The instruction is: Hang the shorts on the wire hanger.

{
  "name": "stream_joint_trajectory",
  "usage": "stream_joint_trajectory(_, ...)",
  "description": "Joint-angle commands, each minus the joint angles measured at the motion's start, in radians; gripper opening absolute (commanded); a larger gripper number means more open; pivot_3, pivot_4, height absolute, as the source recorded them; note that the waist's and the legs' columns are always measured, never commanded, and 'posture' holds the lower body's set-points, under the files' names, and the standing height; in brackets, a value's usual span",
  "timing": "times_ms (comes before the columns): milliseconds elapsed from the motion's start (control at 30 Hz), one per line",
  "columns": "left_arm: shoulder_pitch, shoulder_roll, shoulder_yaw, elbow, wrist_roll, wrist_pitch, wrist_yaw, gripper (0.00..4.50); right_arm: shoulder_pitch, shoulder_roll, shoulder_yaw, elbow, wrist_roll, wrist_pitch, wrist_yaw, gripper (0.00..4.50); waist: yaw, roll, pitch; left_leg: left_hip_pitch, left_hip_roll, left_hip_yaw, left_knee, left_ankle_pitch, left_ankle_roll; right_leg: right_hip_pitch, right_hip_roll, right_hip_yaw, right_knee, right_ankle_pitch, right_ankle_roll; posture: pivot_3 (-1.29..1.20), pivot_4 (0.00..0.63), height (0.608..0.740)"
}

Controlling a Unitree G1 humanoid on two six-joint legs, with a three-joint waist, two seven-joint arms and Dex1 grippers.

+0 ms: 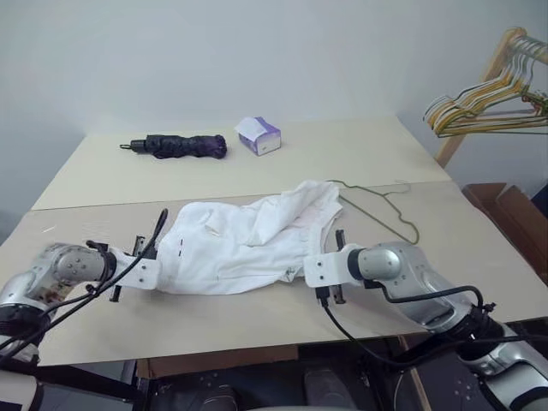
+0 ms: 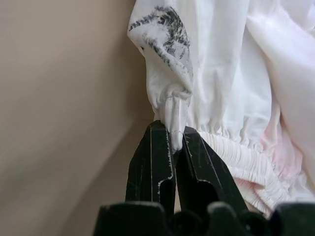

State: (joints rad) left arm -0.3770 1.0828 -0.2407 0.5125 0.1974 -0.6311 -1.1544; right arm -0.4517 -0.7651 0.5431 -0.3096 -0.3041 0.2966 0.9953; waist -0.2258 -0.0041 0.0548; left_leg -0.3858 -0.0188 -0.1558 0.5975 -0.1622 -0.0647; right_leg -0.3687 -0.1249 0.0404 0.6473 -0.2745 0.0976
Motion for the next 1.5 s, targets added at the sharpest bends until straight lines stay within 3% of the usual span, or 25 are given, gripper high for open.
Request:
stream_joint_trajectory(33, 0.028, 0.083, 0.015, -0.110, -0.204, 0.043, -0.240, 0.02, 0.039, -0.061, -0.116, -0.067, 0.153, -0.158, 0.085, 0.00, -0.001, 0.000, 0.000, -0.001, 0.000, 0.000, 0.000, 0.000, 0.000, 0.000, 0.000, 0.000, 0.000, 0.000, 0.000, -0.19, 0.000, 0.740)
stream_joint_trajectory(133, 0.073, 0.127, 0.031, -0.214, -0.327, 0.123, -0.358, 0.02, 0.086, -0.122, -0.165, -0.100, 0.244, -0.221, 0.161, 0.00, -0.001, 0.000, 0.000, -0.001, 0.000, 0.000, 0.000, 0.000, 0.000, -0.001, -0.001, 0.000, 0.000, 0.000, 0.000, -0.19, 0.000, 0.740)
stream_joint_trajectory(200, 0.096, 0.112, 0.053, -0.254, -0.351, 0.156, -0.340, 0.02, 0.102, -0.124, -0.184, -0.104, 0.257, -0.222, 0.155, 0.00, 0.000, 0.000, 0.000, -0.001, 0.000, 0.001, 0.000, 0.000, 0.000, 0.000, -0.001, 0.000, 0.000, 0.000, 0.000, -0.19, 0.000, 0.740)
stream_joint_trajectory(600, 0.078, 0.092, 0.062, -0.268, -0.324, 0.268, -0.341, 0.02, 0.101, -0.086, -0.197, -0.094, 0.249, -0.208, 0.136, 0.00, 0.003, -0.002, 0.001, 0.000, 0.001, 0.001, 0.000, 0.000, 0.000, 0.000, 0.000, 0.000, 0.001, 0.000, -0.001, -0.20, 0.000, 0.740)
stream_joint_trajectory(833, 0.158, 0.152, 0.080, -0.381, -0.338, 0.300, -0.419, 2.20, 0.109, -0.079, -0.201, -0.105, 0.250, -0.184, 0.133, 0.00, -0.001, -0.002, 0.001, 0.001, 0.001, 0.001, 0.000, 0.000, 0.000, 0.000, 0.000, 0.000, 0.001, 0.000, -0.001, -0.20, 0.000, 0.740)
stream_joint_trajectory(1000, 0.293, 0.168, 0.157, -0.482, -0.264, 0.219, -0.288, 3.72, 0.115, -0.083, -0.203, -0.125, 0.263, -0.161, 0.142, 0.00, -0.004, -0.002, 0.001, 0.000, 0.001, 0.001, 0.000, 0.000, 0.000, 0.000, 0.000, 0.001, 0.001, 0.000, -0.002, -0.21, 0.000, 0.740)
stream_joint_trajectory(1200, 0.432, 0.242, 0.234, -0.617, -0.265, 0.228, -0.264, 3.72, 0.112, -0.088, -0.211, -0.136, 0.274, -0.139, 0.150, 0.00, -0.005, -0.003, 0.002, 0.001, 0.001, 0.002, 0.000, 0.000, 0.000, 0.000, 0.000, 0.001, 0.001, 0.000, -0.002, -0.19, 0.000, 0.740)
stream_joint_trajectory(1333, 0.486, 0.218, 0.274, -0.725, -0.216, 0.264, -0.184, 3.72, 0.118, -0.096, -0.215, -0.143, 0.287, -0.134, 0.168, 0.00, -0.002, -0.003, 0.002, 0.000, 0.001, 0.002, 0.000, 0.000, 0.000, 0.000, 0.000, 0.001, 0.001, -0.001, -0.002, -0.19, 0.000, 0.740)
stream_joint_trajectory(1500, 0.495, 0.205, 0.260, -0.729, -0.155, 0.238, -0.134, 3.72, 0.113, -0.097, -0.214, -0.144, 0.292, -0.131, 0.169, 0.00, -0.001, -0.003, 0.002, 0.001, 0.001, 0.002, 0.000, 0.000, 0.000, 0.000, 0.000, 0.000, 0.002, -0.001, -0.002, -0.19, 0.000, 0.740)
